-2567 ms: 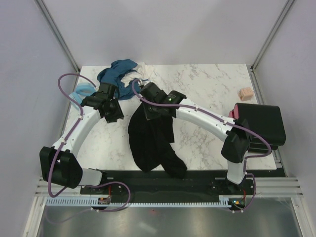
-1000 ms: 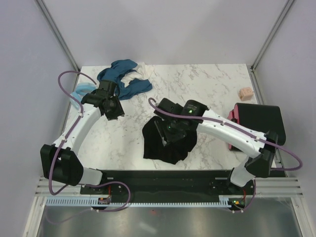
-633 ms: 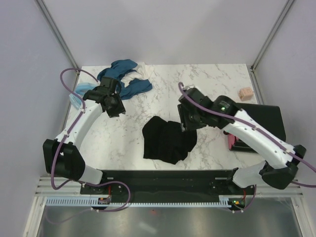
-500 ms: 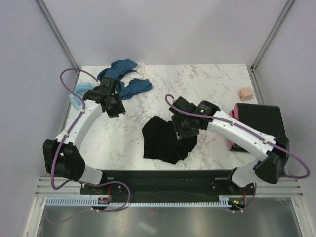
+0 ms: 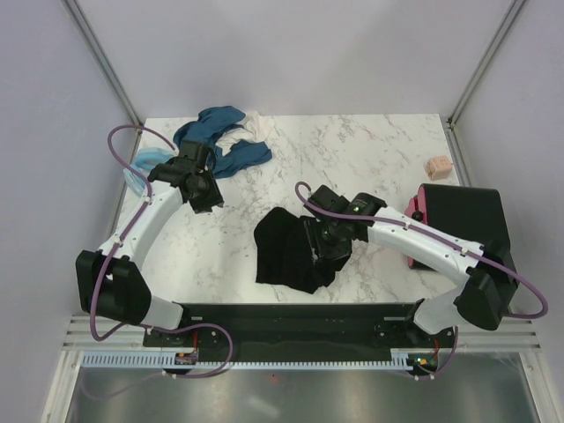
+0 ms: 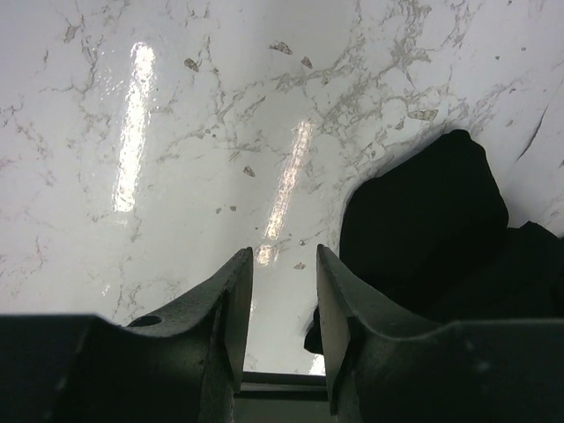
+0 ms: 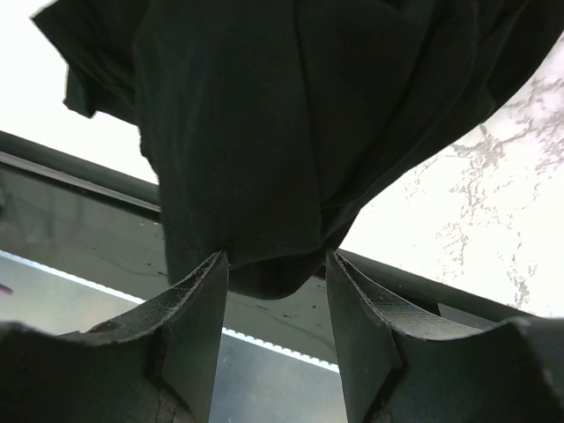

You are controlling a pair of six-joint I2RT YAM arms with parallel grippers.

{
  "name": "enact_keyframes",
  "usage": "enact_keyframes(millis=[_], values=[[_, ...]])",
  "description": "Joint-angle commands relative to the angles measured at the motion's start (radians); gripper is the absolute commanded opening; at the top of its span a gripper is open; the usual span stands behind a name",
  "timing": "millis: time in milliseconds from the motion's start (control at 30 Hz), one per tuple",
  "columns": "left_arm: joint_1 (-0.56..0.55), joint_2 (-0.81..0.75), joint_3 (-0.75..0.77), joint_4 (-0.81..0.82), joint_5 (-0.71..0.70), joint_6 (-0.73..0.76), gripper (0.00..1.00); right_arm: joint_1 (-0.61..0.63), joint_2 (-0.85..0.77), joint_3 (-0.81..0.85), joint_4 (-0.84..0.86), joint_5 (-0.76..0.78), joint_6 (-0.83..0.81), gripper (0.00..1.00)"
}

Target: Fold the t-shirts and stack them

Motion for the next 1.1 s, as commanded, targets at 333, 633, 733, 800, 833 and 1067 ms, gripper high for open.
enact_keyframes(millis=[333, 633, 733, 800, 833, 1067], values=[[0.004, -0.022, 0.015, 0.023, -0.005, 0.047, 0.42, -0.027, 0.033, -0.042, 0.110, -0.047, -0.027, 0.58], [0.002, -0.026, 0.006, 0.023, -0.008, 0.047, 0.42, -0.049, 0.070, -0.064, 0.139, -0.062, -0.074, 0.59], [0.004, -0.029, 0.001, 0.023, -0.008, 0.047, 0.42, -0.053, 0.076, -0.061, 0.148, -0.073, -0.083, 0.58], [0.004, -0.029, 0.001, 0.022, -0.010, 0.047, 0.42, -0.055, 0.085, -0.056, 0.149, -0.077, -0.088, 0.53], [0.002, -0.029, 0.003, 0.023, -0.010, 0.047, 0.42, -0.055, 0.084, -0.049, 0.146, -0.077, -0.088, 0.51], [0.004, -0.022, 0.009, 0.023, 0.009, 0.042, 0.42, -0.055, 0.033, 0.002, 0.120, -0.044, -0.083, 0.18]])
